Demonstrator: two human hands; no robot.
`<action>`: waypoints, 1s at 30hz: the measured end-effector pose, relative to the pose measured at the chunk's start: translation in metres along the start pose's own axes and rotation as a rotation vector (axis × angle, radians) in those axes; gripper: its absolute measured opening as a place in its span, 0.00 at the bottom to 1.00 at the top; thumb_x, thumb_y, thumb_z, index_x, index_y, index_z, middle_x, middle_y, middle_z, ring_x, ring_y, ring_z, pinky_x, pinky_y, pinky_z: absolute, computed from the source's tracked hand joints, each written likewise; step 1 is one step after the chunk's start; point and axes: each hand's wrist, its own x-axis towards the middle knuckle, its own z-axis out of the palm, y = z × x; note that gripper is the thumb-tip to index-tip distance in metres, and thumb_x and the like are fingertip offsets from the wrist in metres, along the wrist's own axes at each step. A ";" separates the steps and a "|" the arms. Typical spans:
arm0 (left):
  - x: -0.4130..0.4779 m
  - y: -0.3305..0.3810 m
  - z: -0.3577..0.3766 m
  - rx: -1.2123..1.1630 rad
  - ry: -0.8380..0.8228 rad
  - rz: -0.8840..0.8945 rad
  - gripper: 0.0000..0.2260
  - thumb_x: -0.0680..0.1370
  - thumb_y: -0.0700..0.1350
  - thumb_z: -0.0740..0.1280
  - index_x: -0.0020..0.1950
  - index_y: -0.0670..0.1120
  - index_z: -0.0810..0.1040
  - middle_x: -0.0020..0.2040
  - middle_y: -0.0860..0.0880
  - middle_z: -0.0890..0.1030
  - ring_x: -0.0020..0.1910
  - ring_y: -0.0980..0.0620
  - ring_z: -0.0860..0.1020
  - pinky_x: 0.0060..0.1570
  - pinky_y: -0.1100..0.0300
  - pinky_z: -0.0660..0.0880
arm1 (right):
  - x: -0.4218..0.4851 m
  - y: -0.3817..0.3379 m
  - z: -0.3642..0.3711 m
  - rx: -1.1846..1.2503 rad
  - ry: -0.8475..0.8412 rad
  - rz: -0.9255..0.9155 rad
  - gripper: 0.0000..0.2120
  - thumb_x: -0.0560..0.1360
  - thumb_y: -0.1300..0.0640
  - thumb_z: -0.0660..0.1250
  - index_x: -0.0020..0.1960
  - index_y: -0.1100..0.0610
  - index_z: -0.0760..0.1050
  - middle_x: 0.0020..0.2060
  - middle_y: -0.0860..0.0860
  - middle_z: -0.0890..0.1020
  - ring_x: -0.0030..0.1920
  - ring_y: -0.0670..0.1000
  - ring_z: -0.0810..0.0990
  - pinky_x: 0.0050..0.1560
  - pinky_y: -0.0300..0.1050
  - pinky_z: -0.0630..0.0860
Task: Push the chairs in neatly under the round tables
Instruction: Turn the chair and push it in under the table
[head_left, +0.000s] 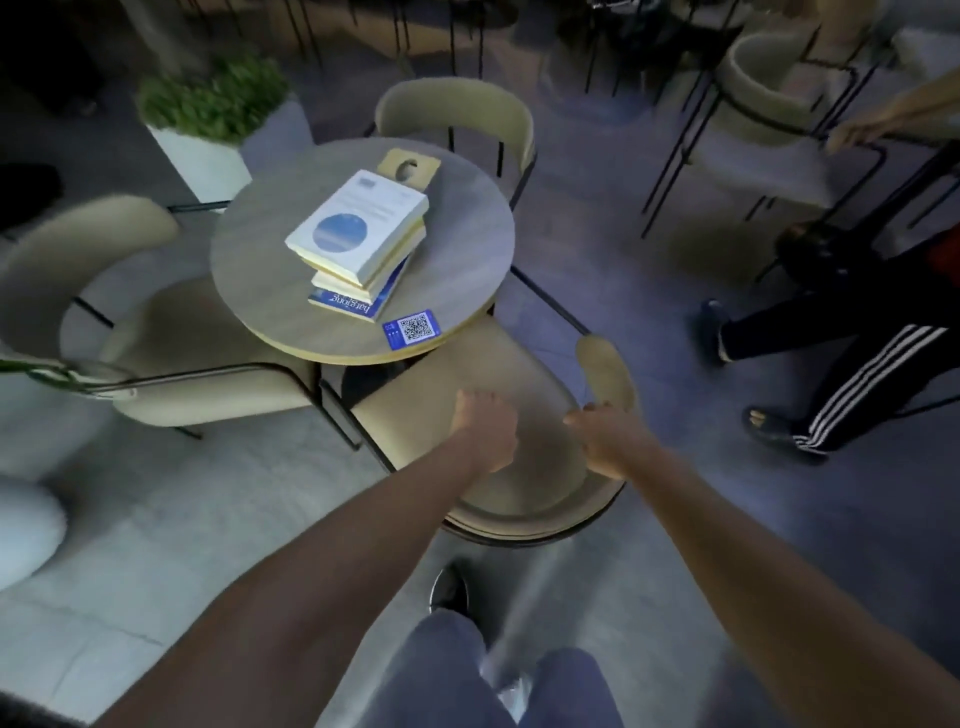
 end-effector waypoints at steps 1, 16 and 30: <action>-0.002 0.002 0.001 -0.044 -0.009 -0.034 0.19 0.80 0.51 0.60 0.67 0.45 0.74 0.66 0.43 0.74 0.63 0.42 0.72 0.62 0.48 0.66 | 0.003 0.006 0.002 -0.007 -0.016 -0.017 0.29 0.77 0.62 0.61 0.77 0.48 0.64 0.68 0.55 0.74 0.68 0.58 0.71 0.64 0.53 0.70; -0.045 0.098 0.036 -0.367 -0.185 -0.453 0.19 0.83 0.54 0.55 0.71 0.48 0.70 0.69 0.43 0.69 0.66 0.42 0.69 0.63 0.45 0.67 | 0.029 0.089 0.057 -0.224 -0.116 -0.389 0.22 0.75 0.67 0.59 0.67 0.52 0.74 0.62 0.55 0.78 0.64 0.59 0.75 0.62 0.54 0.73; -0.043 0.168 0.102 -0.374 -0.107 -0.459 0.19 0.80 0.57 0.62 0.69 0.53 0.72 0.64 0.44 0.74 0.65 0.42 0.71 0.70 0.49 0.61 | 0.058 0.106 0.124 -0.446 0.014 -0.524 0.21 0.76 0.62 0.63 0.66 0.46 0.74 0.61 0.46 0.81 0.64 0.54 0.74 0.68 0.52 0.63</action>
